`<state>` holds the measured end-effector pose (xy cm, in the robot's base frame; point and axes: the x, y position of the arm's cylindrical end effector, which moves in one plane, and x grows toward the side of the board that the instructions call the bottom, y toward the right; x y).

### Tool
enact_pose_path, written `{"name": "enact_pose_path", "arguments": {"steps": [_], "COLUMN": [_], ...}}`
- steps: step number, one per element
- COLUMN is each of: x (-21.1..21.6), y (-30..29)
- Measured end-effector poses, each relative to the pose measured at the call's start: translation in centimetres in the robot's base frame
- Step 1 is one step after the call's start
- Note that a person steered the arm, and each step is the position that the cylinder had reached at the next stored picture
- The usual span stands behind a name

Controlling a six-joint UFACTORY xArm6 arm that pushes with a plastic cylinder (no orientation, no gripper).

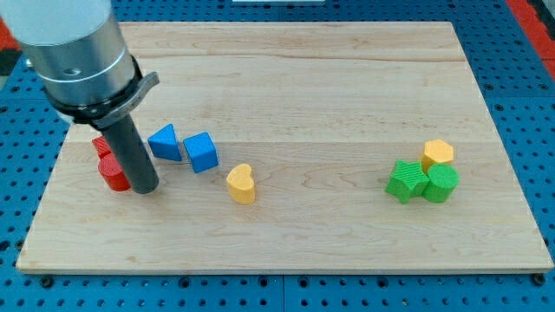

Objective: Place the yellow heart to the bottom right of blue cube

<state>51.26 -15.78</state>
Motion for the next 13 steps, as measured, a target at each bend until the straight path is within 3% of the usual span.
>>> {"name": "enact_pose_path", "arguments": {"steps": [2, 3, 5, 6, 7, 8, 9, 10, 11, 12, 13], "x": [5.8, 5.6, -2.2, -2.9, -3.2, -1.7, 2.4, 5.2, 2.1, 2.0, -0.6], "y": [0.7, -4.8, -6.5, 0.9, 4.5, 1.9, 2.6, 8.2, 9.1, 11.4, 9.6]}}
